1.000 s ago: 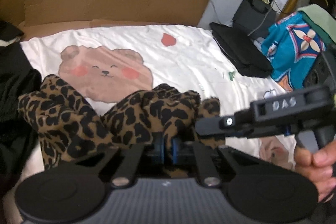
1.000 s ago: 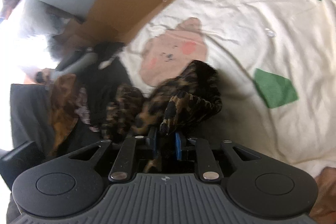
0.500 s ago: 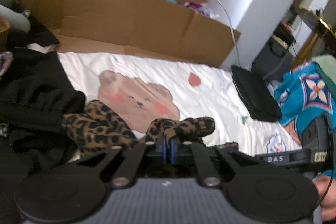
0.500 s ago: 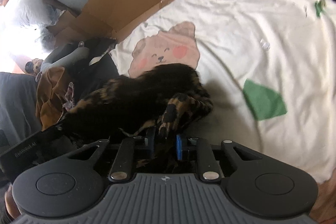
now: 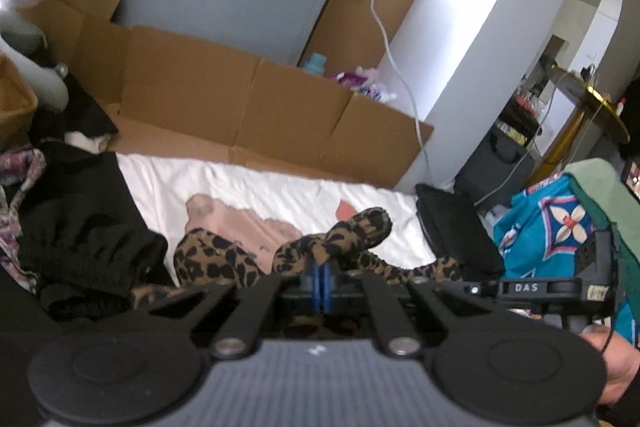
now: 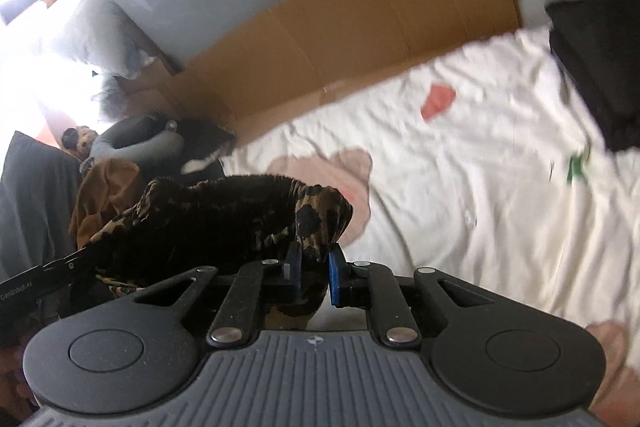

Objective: Fold clothes
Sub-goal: 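Raise the garment with both tools and stretch it apart to shake it out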

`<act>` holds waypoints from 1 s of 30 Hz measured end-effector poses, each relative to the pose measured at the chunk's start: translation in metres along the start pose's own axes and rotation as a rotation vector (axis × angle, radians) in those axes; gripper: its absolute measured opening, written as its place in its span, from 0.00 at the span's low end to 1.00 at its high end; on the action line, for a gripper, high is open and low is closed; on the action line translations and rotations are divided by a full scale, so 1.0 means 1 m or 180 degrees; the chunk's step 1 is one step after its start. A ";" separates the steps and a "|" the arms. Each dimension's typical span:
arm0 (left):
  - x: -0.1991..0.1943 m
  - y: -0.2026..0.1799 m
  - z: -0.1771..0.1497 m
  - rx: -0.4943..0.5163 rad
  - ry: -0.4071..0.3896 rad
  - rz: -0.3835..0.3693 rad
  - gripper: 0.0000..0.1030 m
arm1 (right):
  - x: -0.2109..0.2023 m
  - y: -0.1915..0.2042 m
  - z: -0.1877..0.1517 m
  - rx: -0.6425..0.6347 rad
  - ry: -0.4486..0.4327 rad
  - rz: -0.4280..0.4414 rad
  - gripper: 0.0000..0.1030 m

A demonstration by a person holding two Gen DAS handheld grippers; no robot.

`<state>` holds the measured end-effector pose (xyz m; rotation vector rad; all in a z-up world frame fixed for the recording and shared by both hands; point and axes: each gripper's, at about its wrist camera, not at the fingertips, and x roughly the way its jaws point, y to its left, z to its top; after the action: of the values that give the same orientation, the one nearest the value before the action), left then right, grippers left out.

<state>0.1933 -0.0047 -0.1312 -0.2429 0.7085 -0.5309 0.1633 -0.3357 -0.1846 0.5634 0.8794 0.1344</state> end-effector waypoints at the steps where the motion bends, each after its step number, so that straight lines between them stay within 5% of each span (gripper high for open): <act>1: -0.005 -0.002 0.003 -0.0005 -0.0040 -0.0001 0.02 | -0.007 0.003 0.004 -0.0042 -0.0044 0.0005 0.12; 17: -0.095 -0.051 0.038 0.0063 -0.0687 0.0002 0.01 | -0.141 0.033 0.065 -0.0412 -0.0942 0.0060 0.11; 30: -0.163 -0.075 0.022 0.0079 -0.0986 0.0028 0.01 | -0.231 0.040 0.051 -0.0614 -0.1301 0.0107 0.11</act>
<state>0.0761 0.0211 0.0044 -0.2912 0.4016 -0.4801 0.0592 -0.4003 0.0212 0.4050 0.4534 0.1273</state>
